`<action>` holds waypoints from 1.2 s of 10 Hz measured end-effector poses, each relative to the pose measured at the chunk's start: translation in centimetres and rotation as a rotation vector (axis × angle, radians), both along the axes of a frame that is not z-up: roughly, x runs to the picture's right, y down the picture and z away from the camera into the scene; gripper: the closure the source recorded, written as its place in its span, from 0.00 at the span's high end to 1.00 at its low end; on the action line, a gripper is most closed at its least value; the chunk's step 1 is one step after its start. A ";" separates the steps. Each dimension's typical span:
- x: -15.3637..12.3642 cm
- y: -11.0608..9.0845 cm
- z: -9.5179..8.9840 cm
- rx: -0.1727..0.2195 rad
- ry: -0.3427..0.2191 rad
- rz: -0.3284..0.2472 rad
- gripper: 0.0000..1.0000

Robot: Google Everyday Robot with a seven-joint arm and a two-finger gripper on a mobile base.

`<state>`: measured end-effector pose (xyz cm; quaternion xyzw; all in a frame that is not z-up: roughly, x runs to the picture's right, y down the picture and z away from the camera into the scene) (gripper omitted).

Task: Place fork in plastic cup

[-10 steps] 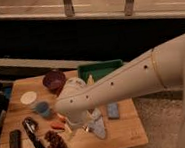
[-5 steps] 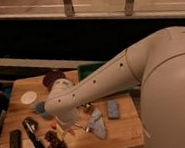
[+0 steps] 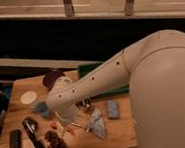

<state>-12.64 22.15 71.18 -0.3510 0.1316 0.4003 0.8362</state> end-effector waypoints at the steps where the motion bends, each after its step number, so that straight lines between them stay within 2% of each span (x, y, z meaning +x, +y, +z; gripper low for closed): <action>1: -0.2 0.0 0.4 -0.007 -0.002 -0.006 0.80; 3: -0.2 0.2 1.8 -0.029 0.000 -0.005 0.80; 8: -0.1 0.2 1.8 -0.027 0.005 -0.008 0.80; 10: 0.6 0.1 2.9 -0.026 0.057 -0.031 0.80; 12: 2.0 -0.2 3.8 -0.032 0.083 -0.022 0.80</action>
